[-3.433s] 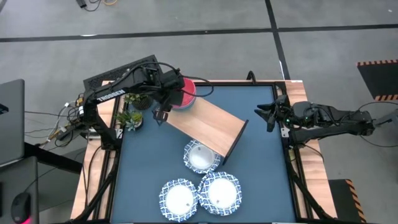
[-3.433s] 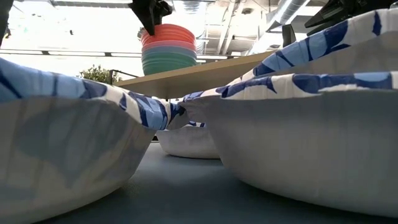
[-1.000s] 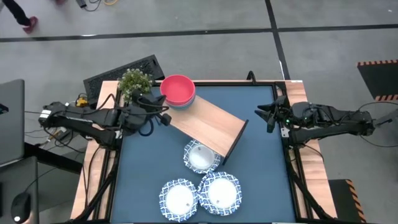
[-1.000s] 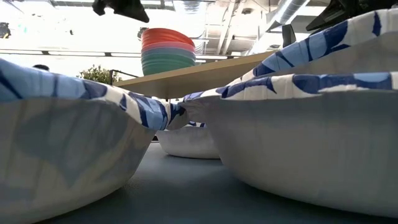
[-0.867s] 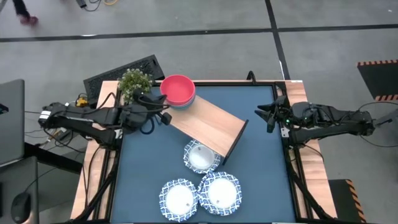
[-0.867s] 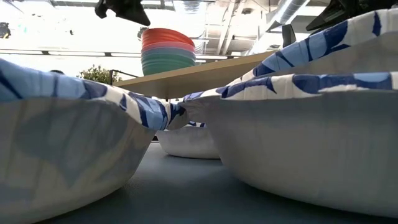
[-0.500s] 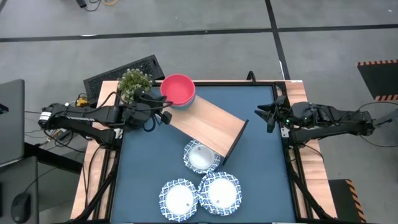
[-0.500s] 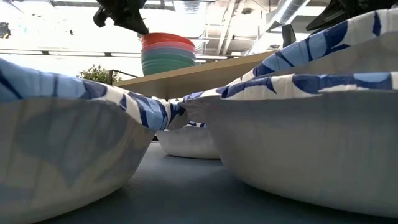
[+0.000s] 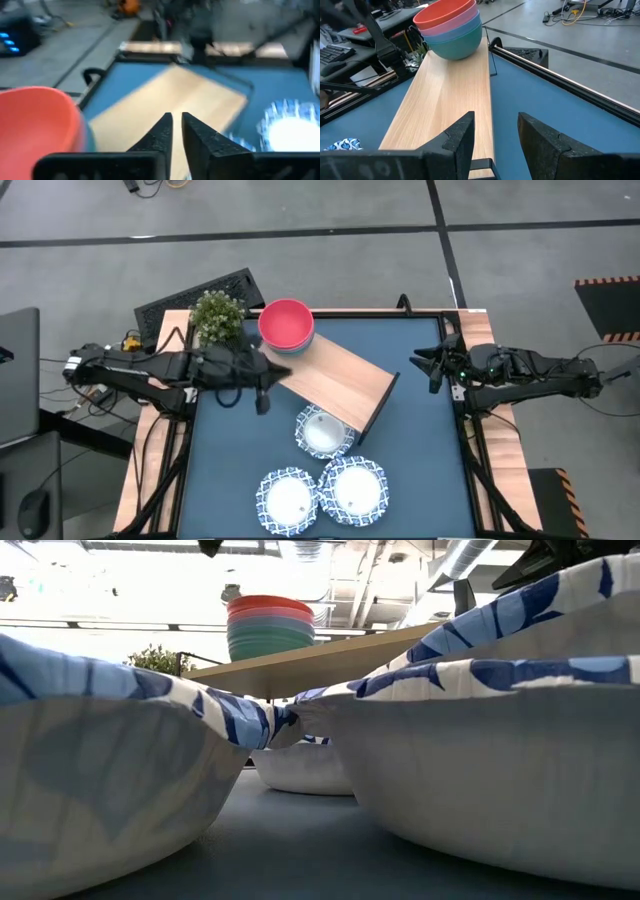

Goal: Place and stack bowls onto a shelf
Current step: Put the top right white bowl on the shelf

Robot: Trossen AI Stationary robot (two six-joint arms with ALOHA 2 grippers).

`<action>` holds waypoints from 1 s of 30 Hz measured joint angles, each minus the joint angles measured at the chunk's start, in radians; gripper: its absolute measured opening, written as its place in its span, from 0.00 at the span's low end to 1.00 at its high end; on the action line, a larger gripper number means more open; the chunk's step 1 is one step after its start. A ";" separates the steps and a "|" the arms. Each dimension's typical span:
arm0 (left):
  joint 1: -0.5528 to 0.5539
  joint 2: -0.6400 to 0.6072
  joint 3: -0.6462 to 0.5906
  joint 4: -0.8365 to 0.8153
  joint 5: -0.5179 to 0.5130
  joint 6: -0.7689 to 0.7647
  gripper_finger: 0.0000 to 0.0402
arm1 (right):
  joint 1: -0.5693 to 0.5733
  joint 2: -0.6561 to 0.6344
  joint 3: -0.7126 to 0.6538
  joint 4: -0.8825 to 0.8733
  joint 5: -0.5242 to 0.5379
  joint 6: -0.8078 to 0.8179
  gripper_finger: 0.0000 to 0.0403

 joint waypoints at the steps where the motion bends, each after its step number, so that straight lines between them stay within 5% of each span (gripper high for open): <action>1: -0.007 0.013 0.000 -0.017 0.018 0.021 0.10 | 0.000 0.000 0.000 0.000 0.000 0.000 0.44; 14: -0.092 0.323 0.000 -0.140 0.373 0.232 0.48 | 0.000 0.000 0.000 -0.001 -0.001 0.022 0.44; 30: -0.131 0.586 0.000 0.003 0.395 0.368 0.52 | 0.000 0.000 0.000 -0.025 -0.005 0.029 0.44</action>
